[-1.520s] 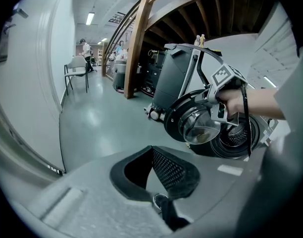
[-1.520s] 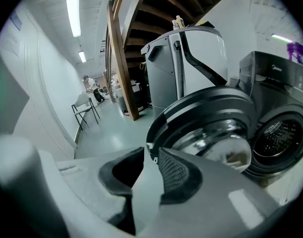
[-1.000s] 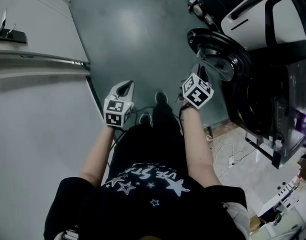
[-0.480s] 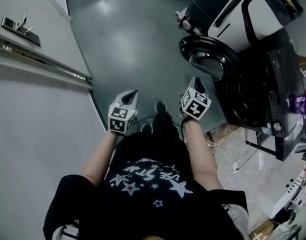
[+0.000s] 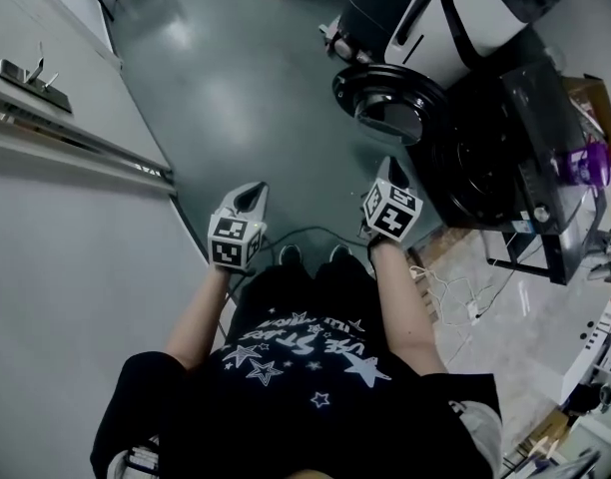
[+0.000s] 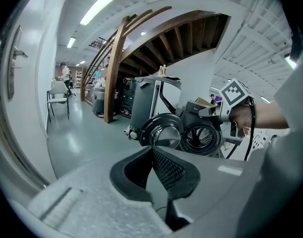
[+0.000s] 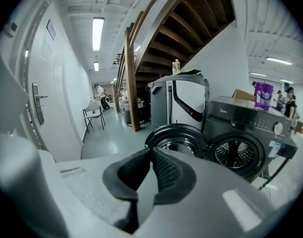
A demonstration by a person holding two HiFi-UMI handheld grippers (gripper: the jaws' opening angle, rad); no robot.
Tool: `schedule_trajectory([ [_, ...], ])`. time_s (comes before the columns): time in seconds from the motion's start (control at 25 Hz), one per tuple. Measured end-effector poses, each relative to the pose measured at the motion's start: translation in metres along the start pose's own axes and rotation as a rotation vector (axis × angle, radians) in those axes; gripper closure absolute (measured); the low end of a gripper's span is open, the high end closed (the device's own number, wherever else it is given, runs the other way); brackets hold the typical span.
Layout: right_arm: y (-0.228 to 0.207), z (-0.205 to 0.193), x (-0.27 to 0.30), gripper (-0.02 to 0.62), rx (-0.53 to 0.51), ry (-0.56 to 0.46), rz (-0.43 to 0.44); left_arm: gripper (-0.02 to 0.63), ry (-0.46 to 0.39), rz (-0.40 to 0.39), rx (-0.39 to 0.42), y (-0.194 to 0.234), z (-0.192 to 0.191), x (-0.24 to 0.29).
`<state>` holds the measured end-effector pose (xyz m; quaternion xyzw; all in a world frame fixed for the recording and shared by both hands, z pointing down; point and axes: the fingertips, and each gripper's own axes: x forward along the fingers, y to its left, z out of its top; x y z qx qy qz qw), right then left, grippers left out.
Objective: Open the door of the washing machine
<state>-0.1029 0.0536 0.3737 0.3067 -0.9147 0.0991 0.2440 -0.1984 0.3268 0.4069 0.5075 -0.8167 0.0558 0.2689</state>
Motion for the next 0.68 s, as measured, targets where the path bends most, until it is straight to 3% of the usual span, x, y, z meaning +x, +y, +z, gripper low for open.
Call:
schedule_trajectory([
  [0.36,-0.032,-0.002,-0.019,0.577,0.028,-0.015,-0.028,0.595,0.004,-0.079,0.058,-0.024,0.015,0.032],
  [0.68,-0.094,-0.013,-0.046,0.58,0.054,-0.011,-0.046,0.595,0.002,-0.177,0.107,-0.108,0.031,0.058],
])
